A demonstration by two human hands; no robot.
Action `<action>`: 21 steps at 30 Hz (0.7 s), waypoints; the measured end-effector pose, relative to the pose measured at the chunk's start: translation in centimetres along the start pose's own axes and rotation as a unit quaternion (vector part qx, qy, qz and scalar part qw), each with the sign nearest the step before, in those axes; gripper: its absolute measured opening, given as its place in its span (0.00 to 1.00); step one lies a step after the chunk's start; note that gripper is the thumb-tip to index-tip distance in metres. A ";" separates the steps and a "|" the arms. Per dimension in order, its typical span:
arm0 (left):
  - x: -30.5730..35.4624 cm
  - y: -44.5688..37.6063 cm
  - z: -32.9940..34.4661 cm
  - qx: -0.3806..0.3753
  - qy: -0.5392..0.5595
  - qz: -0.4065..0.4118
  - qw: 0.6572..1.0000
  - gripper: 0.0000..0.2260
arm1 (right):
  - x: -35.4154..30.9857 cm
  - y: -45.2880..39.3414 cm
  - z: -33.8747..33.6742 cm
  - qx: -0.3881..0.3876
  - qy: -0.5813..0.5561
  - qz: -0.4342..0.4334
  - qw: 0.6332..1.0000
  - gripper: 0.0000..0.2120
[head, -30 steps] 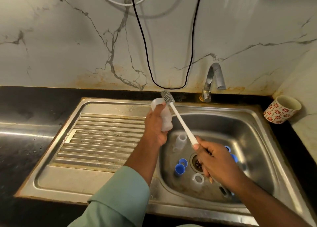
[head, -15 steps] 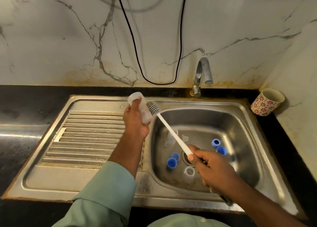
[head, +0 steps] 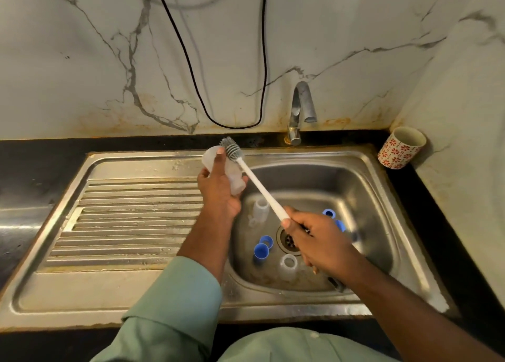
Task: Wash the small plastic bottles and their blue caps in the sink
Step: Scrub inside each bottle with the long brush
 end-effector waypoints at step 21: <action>2.1 -2.5 -2.3 0.045 0.006 0.026 0.999 0.27 | -0.6 -1.4 2.2 -0.049 0.021 0.041 0.998 0.14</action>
Point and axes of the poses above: each hand's wrist, its own y-axis away from the middle knuckle, its own z-axis out of the palm, x = y × z, the point moved 6 cm from there along -y, towards the middle knuckle, and after that the axes turned 9 degrees about y, right-handed, at the moved point
